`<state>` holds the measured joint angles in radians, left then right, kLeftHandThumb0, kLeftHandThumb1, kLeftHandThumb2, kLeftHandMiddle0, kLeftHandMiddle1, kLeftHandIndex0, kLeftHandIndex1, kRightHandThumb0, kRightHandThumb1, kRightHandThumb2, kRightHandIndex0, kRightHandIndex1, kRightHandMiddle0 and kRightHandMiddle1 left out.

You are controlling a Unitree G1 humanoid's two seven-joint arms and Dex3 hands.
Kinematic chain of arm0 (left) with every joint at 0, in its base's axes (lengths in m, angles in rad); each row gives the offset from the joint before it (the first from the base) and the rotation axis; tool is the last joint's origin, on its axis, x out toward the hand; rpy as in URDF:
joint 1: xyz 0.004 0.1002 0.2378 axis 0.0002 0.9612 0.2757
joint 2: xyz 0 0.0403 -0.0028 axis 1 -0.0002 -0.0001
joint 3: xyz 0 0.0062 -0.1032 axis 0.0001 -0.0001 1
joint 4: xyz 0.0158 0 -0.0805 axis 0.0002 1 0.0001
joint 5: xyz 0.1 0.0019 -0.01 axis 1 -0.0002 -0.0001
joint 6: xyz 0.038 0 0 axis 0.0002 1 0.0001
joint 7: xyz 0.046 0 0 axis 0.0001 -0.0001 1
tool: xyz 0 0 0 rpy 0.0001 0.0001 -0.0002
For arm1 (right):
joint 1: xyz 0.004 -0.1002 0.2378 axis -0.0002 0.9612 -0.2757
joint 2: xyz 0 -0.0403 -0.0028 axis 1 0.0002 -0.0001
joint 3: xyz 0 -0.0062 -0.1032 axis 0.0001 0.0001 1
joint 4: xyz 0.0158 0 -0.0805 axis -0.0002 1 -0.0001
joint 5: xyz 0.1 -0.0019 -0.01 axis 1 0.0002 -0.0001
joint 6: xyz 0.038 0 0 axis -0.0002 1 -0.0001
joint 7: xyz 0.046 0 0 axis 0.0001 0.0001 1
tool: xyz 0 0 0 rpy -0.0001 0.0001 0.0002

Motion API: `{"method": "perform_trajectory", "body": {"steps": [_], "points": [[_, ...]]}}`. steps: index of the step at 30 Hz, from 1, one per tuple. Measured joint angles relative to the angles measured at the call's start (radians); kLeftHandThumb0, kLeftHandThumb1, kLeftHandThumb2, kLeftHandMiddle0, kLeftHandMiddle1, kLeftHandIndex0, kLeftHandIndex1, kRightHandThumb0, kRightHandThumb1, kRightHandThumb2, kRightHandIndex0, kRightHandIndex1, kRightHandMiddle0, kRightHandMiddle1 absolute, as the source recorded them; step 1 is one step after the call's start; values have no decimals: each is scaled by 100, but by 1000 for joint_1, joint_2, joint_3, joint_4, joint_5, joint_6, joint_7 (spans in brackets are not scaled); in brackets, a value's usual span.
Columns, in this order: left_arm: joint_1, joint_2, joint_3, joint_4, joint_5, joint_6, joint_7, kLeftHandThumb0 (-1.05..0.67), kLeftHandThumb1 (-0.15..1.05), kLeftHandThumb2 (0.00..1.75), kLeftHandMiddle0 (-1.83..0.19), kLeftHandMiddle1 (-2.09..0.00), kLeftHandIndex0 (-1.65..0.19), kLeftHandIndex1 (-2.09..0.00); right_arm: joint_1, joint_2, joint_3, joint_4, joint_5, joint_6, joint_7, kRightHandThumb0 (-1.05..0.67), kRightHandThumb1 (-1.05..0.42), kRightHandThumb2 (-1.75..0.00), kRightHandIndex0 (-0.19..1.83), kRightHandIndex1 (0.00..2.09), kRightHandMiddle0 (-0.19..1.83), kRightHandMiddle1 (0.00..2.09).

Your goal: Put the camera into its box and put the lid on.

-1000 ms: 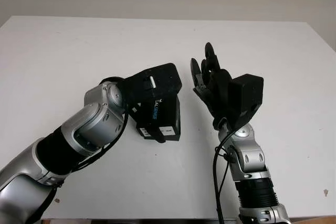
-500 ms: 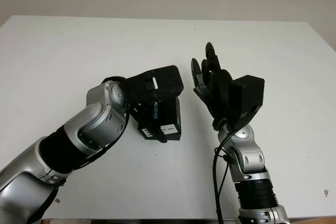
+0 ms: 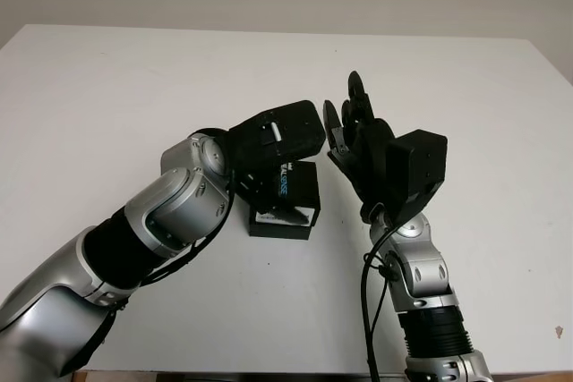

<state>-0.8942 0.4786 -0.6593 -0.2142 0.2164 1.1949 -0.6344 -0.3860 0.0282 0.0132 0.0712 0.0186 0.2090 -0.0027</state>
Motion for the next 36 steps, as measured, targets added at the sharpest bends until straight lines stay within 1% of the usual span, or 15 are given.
{"method": "perform_trajectory", "body": {"steps": [1,3,5,7,15,20,24,25,26,27,28,29,31,33,36], "points": [[-2,2,-4,0,-3,-2,-9,-55,105,37,18,-17,19,-28,0,0,-1,0,0,0,0,-67,-105,-53,-16,6,-15,6],[-14,15,-25,0,-4,-1,-32,-56,105,38,18,-9,19,-9,0,0,-2,0,-1,0,-4,-68,-105,-53,-16,6,-15,6],[-34,26,-49,0,-4,7,-53,-55,105,37,19,-3,18,-3,1,0,-3,1,-3,0,-8,-67,-105,-53,-16,6,-15,6],[-46,33,-63,0,-4,10,-66,-55,105,37,19,-2,15,-3,1,0,-3,1,-3,0,-7,-67,-105,-53,-16,6,-15,6],[-91,62,-123,-8,-4,20,-118,-56,105,38,19,0,19,0,1,0,-1,4,-5,-7,-6,-67,-105,-54,-15,6,-14,6],[-91,80,-124,-18,-4,4,-120,-55,105,39,19,0,19,0,1,-2,-3,16,-5,-7,-5,-67,-105,-53,-15,6,-14,6],[-78,108,-106,-38,-2,-37,-116,-54,105,38,16,-2,19,0,1,-2,-6,24,-3,-7,-5,-66,-105,-53,-15,6,-14,6],[-66,112,-94,-46,1,-52,-105,-51,105,32,15,-80,8,-7,1,-2,-7,24,-3,-7,-4,-67,-105,-53,-15,6,-14,6],[-46,115,-75,-52,4,-79,-87,-49,105,27,16,-130,8,-38,1,-2,-9,25,-1,-7,-1,-67,-105,-52,-16,5,-14,5],[-19,117,-50,-60,9,-117,-65,-46,105,22,7,-160,14,-89,1,-3,-10,25,-1,-7,1,-67,-105,-52,-16,5,-15,5],[11,119,-24,-67,14,-157,-41,-41,104,15,2,-179,17,-119,0,-3,-11,25,-1,-7,4,-67,-105,-52,-16,5,-14,5],[33,121,-3,-72,18,-190,-27,-38,104,12,5,-191,18,-122,0,-3,-12,27,0,-7,4,-68,-105,-52,-15,5,-14,6],[76,127,34,-84,26,-242,-3,-27,100,7,16,-172,18,-130,0,-3,-13,29,1,-7,5,-67,-105,-51,-16,5,-15,5],[116,126,70,-95,34,-262,17,-19,99,5,13,-160,11,-137,0,-3,-15,29,3,-7,5,-67,-105,-51,-16,5,-14,5],[133,124,96,-99,42,-230,16,-16,96,4,10,-152,2,-145,0,-4,-16,30,1,-7,5,-68,-105,-51,-16,5,-14,6]]}}
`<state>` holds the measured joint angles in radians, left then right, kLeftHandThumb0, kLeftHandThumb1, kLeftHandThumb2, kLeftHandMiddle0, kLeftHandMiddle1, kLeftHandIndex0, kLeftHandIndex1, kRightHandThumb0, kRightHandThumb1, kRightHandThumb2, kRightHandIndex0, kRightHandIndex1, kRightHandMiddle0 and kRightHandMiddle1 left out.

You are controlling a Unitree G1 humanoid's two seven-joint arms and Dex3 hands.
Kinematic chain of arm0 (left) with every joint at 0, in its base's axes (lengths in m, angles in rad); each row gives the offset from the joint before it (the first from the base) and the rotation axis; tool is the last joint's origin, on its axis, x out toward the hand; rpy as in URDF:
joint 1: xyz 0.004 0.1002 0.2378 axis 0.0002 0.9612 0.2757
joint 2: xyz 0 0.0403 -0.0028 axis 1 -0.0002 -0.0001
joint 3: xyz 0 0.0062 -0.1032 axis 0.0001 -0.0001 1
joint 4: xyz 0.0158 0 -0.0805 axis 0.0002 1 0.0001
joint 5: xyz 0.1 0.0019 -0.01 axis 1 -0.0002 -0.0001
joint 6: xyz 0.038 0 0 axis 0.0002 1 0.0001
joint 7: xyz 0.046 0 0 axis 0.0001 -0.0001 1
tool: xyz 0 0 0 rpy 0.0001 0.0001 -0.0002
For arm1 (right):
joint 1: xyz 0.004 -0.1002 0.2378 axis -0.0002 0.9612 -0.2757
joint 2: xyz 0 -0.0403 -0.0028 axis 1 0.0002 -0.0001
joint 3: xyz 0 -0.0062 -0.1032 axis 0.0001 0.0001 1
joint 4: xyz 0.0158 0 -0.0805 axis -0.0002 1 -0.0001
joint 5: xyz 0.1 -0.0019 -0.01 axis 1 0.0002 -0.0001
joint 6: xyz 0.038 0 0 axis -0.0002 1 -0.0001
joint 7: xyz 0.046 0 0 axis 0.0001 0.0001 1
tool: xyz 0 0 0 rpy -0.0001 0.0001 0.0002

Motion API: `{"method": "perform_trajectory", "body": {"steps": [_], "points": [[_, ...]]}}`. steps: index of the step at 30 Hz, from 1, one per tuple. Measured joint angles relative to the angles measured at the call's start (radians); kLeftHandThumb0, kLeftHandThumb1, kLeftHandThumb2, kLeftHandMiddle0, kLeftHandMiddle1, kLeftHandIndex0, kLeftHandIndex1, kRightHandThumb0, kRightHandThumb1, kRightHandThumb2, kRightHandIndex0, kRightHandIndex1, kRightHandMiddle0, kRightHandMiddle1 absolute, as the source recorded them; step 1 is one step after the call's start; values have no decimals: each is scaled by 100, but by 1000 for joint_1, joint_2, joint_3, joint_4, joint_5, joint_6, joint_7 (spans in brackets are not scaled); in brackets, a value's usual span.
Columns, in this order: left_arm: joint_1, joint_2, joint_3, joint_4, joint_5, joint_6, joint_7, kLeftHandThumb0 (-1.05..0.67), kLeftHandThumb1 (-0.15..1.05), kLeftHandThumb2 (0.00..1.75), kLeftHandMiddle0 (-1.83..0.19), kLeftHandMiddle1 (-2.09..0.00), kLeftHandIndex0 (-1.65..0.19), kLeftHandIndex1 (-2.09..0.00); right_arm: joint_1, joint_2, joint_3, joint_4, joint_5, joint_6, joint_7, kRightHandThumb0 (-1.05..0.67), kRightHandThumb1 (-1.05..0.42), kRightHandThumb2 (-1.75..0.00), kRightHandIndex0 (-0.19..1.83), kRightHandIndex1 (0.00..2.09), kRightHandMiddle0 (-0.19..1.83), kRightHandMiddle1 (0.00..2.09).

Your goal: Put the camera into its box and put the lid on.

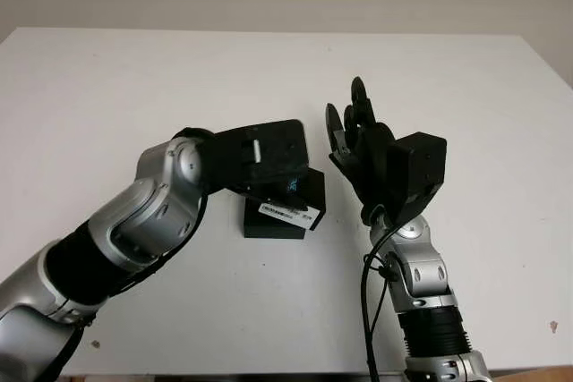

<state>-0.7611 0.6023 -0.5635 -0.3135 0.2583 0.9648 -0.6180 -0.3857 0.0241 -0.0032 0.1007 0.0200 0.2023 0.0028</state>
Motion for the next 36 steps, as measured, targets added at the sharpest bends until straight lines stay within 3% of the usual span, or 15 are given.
{"method": "perform_trajectory", "body": {"steps": [3,8,10,13,16,21,26,32,36], "points": [[-1,6,2,-7,3,36,-30,-18,93,4,9,-142,5,-139,0,0,1,0,-5,0,0,-68,-105,-52,-15,6,-14,6],[-21,66,-6,-17,-2,46,-137,-32,91,5,0,-66,6,-85,0,-7,4,2,-10,-2,0,-68,-105,-52,-15,6,-14,5],[-20,90,-12,-17,-1,33,-165,-35,91,5,-1,-55,6,-77,0,-11,4,4,-10,-2,3,-68,-105,-52,-15,5,-14,5],[-8,119,-11,-18,12,-26,-173,-41,91,6,3,-49,10,-74,0,-14,3,9,-9,-3,7,-68,-105,-52,-15,5,-14,5],[22,150,-11,-17,49,-94,-168,-44,93,6,2,-37,8,-58,0,-14,3,11,-6,-3,9,-68,-105,-52,-15,6,-14,5],[94,173,8,1,104,-225,-142,-45,97,6,14,-55,-1,-30,0,-17,3,12,-7,-7,12,-67,-105,-52,-14,6,-14,6],[122,174,20,21,166,-286,-139,-48,102,6,-2,-24,-6,-19,0,-17,2,12,-8,-6,13,-68,-105,-52,-14,6,-13,6],[200,220,23,57,336,-586,-34,-58,105,21,2,-8,-1,-10,0,-24,-1,12,-10,-2,17,-69,-105,-51,-13,6,-13,6],[228,212,39,89,409,-655,-15,-59,105,28,8,-5,4,-6,0,-31,-5,12,-9,-1,25,-68,-105,-52,-14,6,-13,5]]}}
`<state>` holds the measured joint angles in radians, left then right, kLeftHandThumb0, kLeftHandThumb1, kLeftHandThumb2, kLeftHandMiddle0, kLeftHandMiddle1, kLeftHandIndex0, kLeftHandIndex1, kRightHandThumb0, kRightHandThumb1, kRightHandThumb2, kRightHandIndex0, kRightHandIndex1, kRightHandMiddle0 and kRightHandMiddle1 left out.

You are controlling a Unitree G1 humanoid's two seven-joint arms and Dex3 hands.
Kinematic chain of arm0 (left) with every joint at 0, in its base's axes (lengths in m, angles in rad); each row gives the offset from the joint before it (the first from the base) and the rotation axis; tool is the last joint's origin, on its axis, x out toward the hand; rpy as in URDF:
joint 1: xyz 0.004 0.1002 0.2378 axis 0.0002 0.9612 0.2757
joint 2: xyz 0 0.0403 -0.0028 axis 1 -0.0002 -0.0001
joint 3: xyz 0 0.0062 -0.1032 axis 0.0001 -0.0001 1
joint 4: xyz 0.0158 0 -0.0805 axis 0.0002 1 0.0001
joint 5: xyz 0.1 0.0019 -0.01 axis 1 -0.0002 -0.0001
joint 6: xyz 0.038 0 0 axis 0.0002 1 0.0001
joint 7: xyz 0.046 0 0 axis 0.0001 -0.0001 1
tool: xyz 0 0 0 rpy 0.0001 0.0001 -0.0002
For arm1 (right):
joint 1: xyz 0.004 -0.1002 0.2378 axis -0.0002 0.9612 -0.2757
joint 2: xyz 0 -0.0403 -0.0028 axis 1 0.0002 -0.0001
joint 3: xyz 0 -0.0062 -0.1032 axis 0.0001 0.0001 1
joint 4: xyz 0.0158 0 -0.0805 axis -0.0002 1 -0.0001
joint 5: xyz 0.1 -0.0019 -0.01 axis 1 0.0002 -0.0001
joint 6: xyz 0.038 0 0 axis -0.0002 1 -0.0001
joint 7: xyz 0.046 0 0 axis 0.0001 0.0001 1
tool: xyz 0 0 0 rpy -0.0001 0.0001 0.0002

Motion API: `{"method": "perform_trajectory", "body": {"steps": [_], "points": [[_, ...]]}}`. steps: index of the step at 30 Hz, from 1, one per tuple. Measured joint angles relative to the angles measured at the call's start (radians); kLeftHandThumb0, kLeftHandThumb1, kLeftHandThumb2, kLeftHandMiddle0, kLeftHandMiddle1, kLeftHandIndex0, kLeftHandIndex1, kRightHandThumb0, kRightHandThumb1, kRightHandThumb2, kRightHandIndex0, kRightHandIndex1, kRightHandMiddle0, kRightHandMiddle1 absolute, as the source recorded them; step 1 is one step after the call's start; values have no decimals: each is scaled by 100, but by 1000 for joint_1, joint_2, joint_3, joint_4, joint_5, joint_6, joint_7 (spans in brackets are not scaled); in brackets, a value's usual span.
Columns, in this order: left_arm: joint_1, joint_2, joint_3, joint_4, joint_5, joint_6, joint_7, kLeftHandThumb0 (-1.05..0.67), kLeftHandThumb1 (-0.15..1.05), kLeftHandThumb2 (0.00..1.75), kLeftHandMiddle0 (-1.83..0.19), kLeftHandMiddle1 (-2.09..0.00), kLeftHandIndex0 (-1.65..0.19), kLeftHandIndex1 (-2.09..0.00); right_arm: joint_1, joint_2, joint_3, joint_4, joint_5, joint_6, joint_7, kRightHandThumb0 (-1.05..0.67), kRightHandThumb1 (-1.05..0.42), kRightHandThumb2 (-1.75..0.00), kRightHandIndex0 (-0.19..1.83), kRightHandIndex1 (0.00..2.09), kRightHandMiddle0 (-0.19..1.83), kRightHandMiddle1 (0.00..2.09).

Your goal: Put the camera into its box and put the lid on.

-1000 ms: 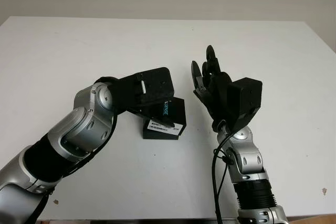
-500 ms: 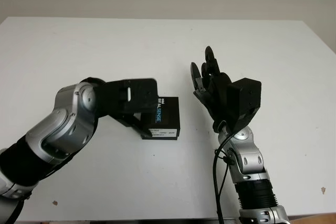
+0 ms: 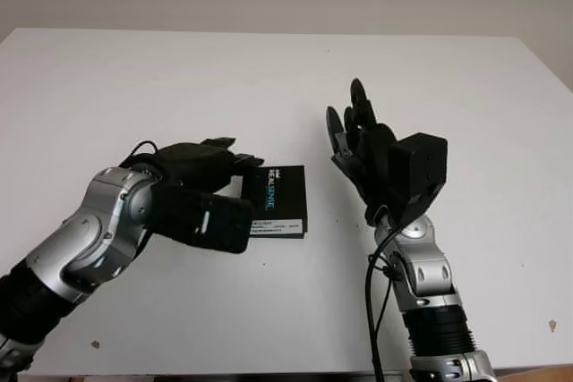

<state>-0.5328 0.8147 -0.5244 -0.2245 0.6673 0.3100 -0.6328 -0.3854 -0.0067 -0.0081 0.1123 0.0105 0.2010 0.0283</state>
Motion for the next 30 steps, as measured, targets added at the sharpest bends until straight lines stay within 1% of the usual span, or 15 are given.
{"method": "perform_trajectory", "body": {"steps": [3,7,10,12,14,17,20,23,24,27,30], "points": [[6,-25,21,9,26,-19,0,-61,105,31,11,-4,7,-5,0,-3,-1,0,2,0,6,-69,-105,-51,-14,5,-14,5],[6,-58,62,10,36,-30,-13,-66,105,33,19,0,16,-2,0,-3,-3,-1,6,9,7,-71,-105,-51,-14,6,-13,6],[6,-77,106,10,17,-14,-50,-72,105,35,19,0,19,0,2,-3,-4,-1,7,13,5,-70,-105,-50,-14,6,-13,6],[6,-85,148,11,-28,-9,-67,-74,105,37,19,0,19,0,2,-3,-4,-1,7,13,4,-70,-105,-50,-13,6,-12,6],[6,-87,196,8,-74,-1,-84,-71,105,39,19,0,19,0,2,-3,-4,-2,8,15,2,-70,-105,-51,-13,6,-13,6],[6,-111,277,-5,-161,29,-87,-57,105,45,19,0,19,0,3,-3,-5,-2,8,16,1,-68,-105,-51,-14,5,-13,5],[13,-139,343,-14,-224,33,-43,-52,105,57,19,0,19,0,4,-4,-5,-2,9,16,4,-69,-105,-52,-14,5,-14,5],[39,-219,455,-9,-323,38,68,-44,105,60,19,0,19,0,6,-5,-7,-3,12,18,7,-70,-105,-51,-14,6,-13,5],[41,-236,485,-2,-341,35,102,-44,105,61,19,0,19,0,6,-5,-9,-3,13,20,7,-70,-105,-51,-14,5,-13,5],[41,-246,547,18,-374,42,169,-43,105,57,19,0,19,0,6,-6,-15,-3,21,28,8,-70,-105,-50,-14,5,-13,6],[41,-263,575,43,-412,45,210,-42,105,52,14,-3,19,0,6,-9,-20,-4,23,31,10,-69,-105,-51,-15,5,-13,5]]}}
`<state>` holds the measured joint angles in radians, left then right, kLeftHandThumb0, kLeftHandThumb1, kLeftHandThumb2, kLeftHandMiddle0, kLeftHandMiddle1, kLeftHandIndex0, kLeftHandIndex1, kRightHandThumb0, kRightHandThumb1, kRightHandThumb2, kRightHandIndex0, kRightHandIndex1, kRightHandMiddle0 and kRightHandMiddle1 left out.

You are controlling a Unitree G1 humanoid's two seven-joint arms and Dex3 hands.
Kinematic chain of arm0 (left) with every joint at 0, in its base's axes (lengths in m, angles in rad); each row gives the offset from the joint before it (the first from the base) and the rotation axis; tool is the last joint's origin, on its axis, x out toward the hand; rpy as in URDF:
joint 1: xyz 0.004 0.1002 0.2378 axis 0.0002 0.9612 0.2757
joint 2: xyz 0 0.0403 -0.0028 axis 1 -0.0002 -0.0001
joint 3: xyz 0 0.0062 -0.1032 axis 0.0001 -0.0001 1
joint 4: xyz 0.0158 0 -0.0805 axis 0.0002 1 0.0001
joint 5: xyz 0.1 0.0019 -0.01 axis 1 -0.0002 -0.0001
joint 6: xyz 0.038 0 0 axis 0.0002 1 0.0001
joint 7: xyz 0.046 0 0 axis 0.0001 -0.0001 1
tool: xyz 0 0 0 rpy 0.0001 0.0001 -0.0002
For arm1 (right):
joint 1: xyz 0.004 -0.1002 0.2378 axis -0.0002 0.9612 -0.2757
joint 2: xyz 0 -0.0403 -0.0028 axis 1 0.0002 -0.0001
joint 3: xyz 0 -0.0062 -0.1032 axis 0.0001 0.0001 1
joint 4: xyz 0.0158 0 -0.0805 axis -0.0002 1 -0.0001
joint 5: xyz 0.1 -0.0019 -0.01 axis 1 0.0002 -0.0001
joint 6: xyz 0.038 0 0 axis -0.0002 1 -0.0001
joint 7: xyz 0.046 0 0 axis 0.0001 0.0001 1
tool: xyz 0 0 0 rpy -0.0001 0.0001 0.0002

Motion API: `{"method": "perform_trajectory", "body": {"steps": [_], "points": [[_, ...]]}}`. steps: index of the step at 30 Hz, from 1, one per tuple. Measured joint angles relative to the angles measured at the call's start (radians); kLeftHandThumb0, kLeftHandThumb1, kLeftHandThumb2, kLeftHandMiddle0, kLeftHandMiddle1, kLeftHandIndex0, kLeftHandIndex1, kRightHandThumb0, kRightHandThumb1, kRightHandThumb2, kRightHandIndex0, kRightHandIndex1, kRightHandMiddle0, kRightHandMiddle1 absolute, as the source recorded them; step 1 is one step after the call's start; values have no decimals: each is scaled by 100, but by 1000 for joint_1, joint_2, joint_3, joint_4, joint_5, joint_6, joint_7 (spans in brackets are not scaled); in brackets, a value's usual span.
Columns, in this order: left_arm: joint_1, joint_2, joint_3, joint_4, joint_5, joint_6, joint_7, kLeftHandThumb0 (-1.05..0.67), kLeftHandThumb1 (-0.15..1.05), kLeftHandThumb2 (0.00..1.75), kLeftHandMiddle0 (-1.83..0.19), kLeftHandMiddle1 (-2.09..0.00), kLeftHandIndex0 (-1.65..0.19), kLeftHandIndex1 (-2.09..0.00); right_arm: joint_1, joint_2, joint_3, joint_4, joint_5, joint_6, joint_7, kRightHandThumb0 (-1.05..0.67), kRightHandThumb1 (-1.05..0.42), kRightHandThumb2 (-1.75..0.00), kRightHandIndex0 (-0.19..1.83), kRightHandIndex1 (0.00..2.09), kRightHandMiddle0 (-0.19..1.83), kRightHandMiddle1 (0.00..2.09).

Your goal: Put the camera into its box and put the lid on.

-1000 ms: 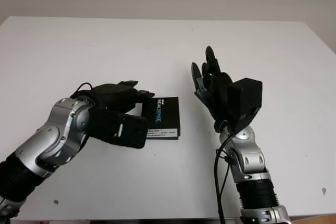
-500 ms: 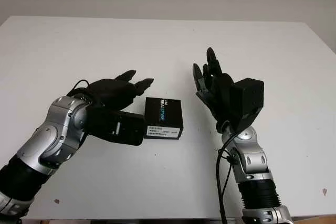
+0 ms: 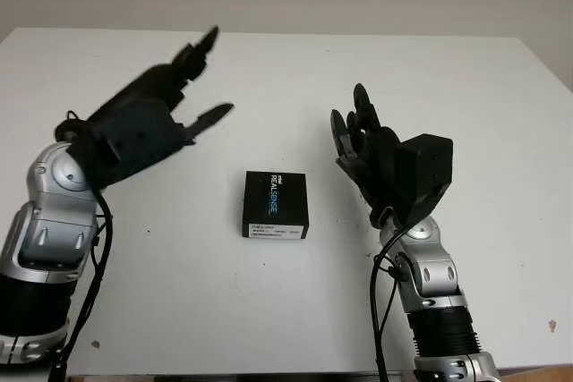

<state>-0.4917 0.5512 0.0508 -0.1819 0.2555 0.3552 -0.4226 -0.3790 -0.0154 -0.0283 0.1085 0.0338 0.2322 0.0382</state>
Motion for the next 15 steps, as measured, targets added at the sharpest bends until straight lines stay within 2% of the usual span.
{"method": "perform_trajectory", "body": {"steps": [3,6,10,15], "points": [[3,-41,20,15,-43,12,50,-46,105,46,19,-1,19,0,0,-2,0,-1,1,4,2,-69,-105,-51,-15,5,-14,5],[6,-141,94,58,-155,-28,144,-59,105,49,19,0,19,0,-1,-2,-2,-1,6,3,7,-68,-105,-53,-16,4,-16,4],[19,-288,220,125,-365,-126,219,-67,105,52,19,0,19,0,-3,-8,-18,4,27,-21,34,-67,-105,-56,-19,3,-19,3],[72,-357,255,193,-455,-262,245,-73,105,54,19,0,19,0,-18,-19,-37,16,53,-68,59,-64,-105,-59,-19,1,-19,1]]}}
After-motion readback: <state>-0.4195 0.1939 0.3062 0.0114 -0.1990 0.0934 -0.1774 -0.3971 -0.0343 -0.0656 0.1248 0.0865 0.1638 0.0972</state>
